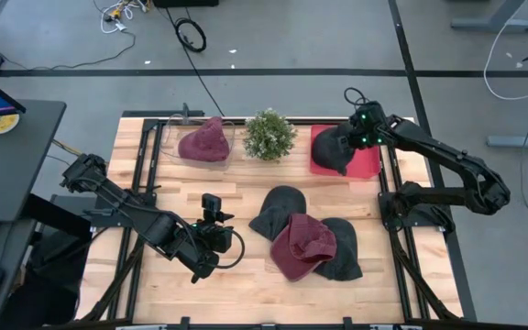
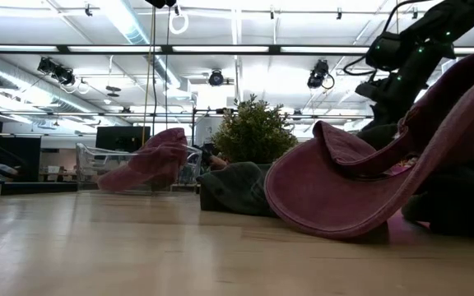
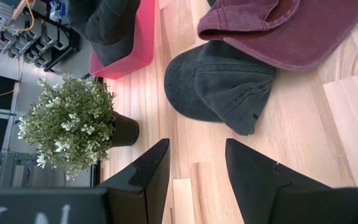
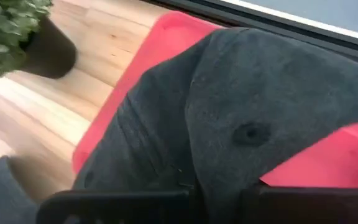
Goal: Pick & Place hat
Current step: Put the left black cap into the pink bin
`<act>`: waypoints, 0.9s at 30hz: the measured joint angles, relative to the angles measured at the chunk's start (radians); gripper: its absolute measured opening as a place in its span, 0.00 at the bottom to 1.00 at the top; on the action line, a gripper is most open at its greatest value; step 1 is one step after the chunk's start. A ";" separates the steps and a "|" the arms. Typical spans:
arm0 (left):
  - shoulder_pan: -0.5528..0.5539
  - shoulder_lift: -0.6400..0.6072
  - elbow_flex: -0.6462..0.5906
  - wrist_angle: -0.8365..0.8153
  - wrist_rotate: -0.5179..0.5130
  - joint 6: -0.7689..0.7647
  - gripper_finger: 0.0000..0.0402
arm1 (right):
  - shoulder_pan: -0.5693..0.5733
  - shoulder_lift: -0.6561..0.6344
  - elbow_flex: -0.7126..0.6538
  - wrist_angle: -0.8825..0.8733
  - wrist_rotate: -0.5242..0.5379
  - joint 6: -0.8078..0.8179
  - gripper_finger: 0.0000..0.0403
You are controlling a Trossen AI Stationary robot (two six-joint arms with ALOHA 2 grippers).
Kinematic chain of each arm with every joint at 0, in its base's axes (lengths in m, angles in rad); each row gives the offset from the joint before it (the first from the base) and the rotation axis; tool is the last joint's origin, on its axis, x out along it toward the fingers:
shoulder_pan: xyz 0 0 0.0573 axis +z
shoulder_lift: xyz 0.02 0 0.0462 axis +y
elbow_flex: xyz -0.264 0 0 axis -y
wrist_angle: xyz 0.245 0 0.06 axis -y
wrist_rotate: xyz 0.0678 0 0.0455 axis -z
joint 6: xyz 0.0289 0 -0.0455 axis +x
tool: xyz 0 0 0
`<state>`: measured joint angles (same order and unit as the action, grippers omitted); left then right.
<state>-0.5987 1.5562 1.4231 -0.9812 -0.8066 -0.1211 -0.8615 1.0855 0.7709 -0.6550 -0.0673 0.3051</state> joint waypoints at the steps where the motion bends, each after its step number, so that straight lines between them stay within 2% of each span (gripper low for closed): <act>1: 0.000 0.000 0.000 0.000 0.000 0.000 0.40 | 0.000 0.000 0.000 -0.008 0.025 0.000 0.00; 15: 0.000 0.000 0.000 0.000 0.000 0.000 0.40 | 0.001 0.084 0.000 -0.046 0.312 -0.030 0.00; 27: 0.000 0.000 0.000 0.000 0.000 0.000 0.40 | 0.030 0.139 0.000 -0.085 0.501 -0.063 0.00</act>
<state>-0.5987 1.5566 1.4231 -0.9813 -0.8066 -0.1211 -0.8316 1.2243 0.7712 -0.7404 0.4336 0.2420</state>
